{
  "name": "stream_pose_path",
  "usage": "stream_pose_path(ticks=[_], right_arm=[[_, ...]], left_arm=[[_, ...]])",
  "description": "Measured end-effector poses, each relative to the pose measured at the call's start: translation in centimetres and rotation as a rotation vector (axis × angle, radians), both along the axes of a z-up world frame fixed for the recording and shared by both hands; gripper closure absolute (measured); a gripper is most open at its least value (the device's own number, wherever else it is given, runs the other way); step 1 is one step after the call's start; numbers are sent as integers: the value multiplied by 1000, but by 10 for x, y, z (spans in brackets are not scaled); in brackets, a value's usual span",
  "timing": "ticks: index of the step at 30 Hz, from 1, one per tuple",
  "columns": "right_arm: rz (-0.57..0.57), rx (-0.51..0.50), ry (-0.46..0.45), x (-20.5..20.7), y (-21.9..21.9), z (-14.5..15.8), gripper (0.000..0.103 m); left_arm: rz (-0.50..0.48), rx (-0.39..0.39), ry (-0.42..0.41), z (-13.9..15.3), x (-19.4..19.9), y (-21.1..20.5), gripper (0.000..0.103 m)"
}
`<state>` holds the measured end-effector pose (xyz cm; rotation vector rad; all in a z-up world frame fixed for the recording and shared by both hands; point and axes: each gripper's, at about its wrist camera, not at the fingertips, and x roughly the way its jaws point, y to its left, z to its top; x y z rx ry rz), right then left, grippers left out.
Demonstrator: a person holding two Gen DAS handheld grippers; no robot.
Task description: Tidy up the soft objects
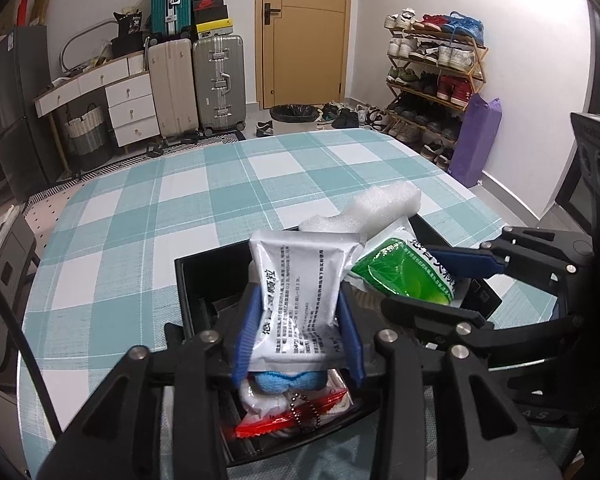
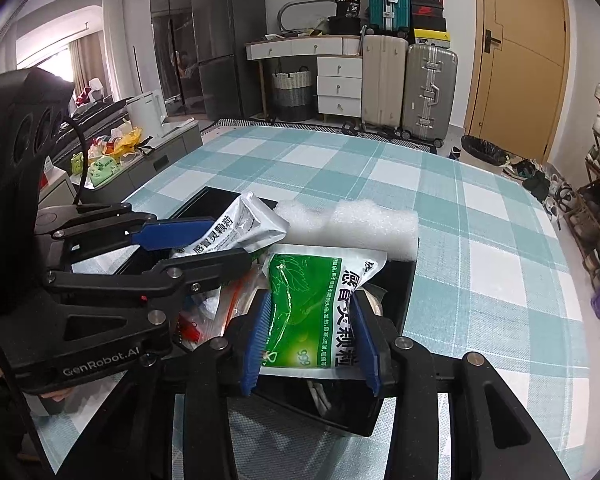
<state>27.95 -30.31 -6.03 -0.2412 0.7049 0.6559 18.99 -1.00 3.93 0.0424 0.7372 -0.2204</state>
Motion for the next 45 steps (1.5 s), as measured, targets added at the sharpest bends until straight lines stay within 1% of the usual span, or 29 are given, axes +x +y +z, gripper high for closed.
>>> stream_pose_path(ticks=[1, 2, 3, 5, 7, 8, 9, 10, 12, 14, 15, 23, 30, 33, 36, 40, 45], right_arm=[[0, -7, -7, -1, 0, 0, 58], [-1, -8, -12, -3, -1, 1, 57], [-3, -4, -19, -5, -3, 3, 54], [-8, 4, -29, -9, -7, 6, 51], [-20, 17, -50, -15, -14, 12, 44], [-23, 32, -66, -18, -18, 15, 34], [-27, 42, -80, -22, -22, 17, 22], [-37, 57, -105, -26, -27, 20, 17], [-34, 75, -117, -32, -31, 23, 9], [-22, 89, -130, -39, -36, 25, 2], [-20, 95, -145, -43, -38, 26, 1], [-40, 176, -244, -72, -50, 28, 1], [-23, 214, -250, -81, -55, 25, 1], [-18, 247, -235, -81, -57, 21, 1], [-18, 237, -251, -82, -57, 19, 1], [-19, 249, -247, -84, -60, 17, 1], [-20, 239, -253, -83, -61, 14, 1]], left_arm=[[-2, -3, 1, 0, -1, 1, 59], [-4, -8, 0, 1, -2, 2, 54], [-3, -10, -2, 1, -3, 3, 45], [-4, -19, -17, 3, -9, 7, 41], [-3, -35, -21, 5, -15, 13, 28], [12, -49, -33, 8, -20, 17, 18], [19, -57, -42, 10, -23, 19, 13], [25, -68, -53, 12, -27, 22, 11], [35, -80, -70, 17, -34, 26, 0], [55, -78, -109, 22, -45, 29, 0], [62, -79, -124, 23, -49, 30, 0], [113, -87, -174, 16, -71, 38, 0], [132, -90, -165, 3, -77, 38, 0], [150, -76, -196, 1, -82, 36, 0], [154, -85, -209, 2, -84, 37, 0], [159, -80, -226, 1, -86, 35, 0], [160, -76, -237, -3, -87, 32, 0]])
